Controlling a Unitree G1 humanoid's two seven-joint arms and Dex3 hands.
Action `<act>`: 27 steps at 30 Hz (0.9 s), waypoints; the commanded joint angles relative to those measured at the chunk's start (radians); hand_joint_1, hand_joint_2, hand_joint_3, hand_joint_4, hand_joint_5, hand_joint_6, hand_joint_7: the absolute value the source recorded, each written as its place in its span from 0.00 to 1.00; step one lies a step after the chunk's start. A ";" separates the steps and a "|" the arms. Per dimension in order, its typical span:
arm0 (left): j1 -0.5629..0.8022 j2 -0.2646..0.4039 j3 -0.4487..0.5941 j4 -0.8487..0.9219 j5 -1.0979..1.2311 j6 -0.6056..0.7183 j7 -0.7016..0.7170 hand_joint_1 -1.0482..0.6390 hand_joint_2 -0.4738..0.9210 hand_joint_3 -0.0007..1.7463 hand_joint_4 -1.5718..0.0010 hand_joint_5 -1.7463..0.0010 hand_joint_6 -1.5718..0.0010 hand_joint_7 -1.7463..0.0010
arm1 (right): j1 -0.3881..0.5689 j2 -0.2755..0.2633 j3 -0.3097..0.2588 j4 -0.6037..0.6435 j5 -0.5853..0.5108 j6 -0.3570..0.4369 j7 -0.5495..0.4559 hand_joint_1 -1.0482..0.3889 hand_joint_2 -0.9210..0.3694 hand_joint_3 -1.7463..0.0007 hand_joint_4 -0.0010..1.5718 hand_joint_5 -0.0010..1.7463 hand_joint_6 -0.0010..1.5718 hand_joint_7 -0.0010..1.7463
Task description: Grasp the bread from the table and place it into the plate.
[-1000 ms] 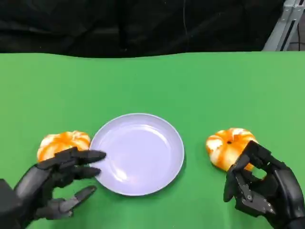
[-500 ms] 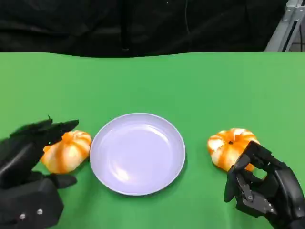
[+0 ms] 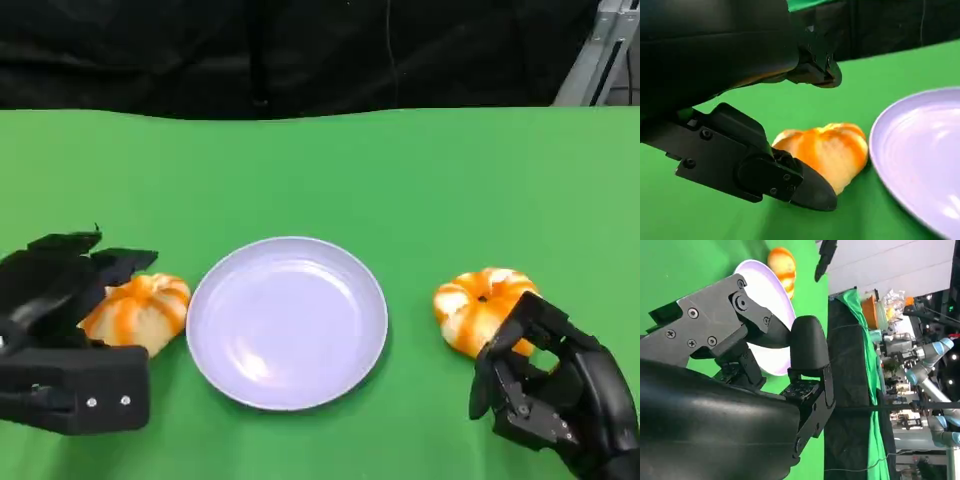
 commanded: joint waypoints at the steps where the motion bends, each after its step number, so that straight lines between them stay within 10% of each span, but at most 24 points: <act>1: -0.064 -0.011 -0.062 0.122 0.019 -0.011 0.042 0.11 1.00 0.03 0.86 0.97 0.75 0.99 | 0.001 -0.005 -0.004 -0.004 0.003 -0.002 -0.011 0.65 0.24 0.38 0.54 1.00 0.39 1.00; 20: -0.168 -0.083 -0.189 0.446 -0.016 -0.045 0.138 0.13 1.00 0.08 0.81 0.98 0.73 1.00 | 0.003 -0.010 -0.001 -0.009 0.003 -0.008 -0.007 0.64 0.24 0.37 0.54 1.00 0.39 1.00; 27: -0.168 -0.080 -0.191 0.460 -0.049 -0.073 0.168 0.39 1.00 0.12 0.66 0.96 0.63 0.98 | 0.004 -0.011 -0.001 -0.009 -0.001 -0.009 -0.009 0.64 0.24 0.38 0.54 1.00 0.39 1.00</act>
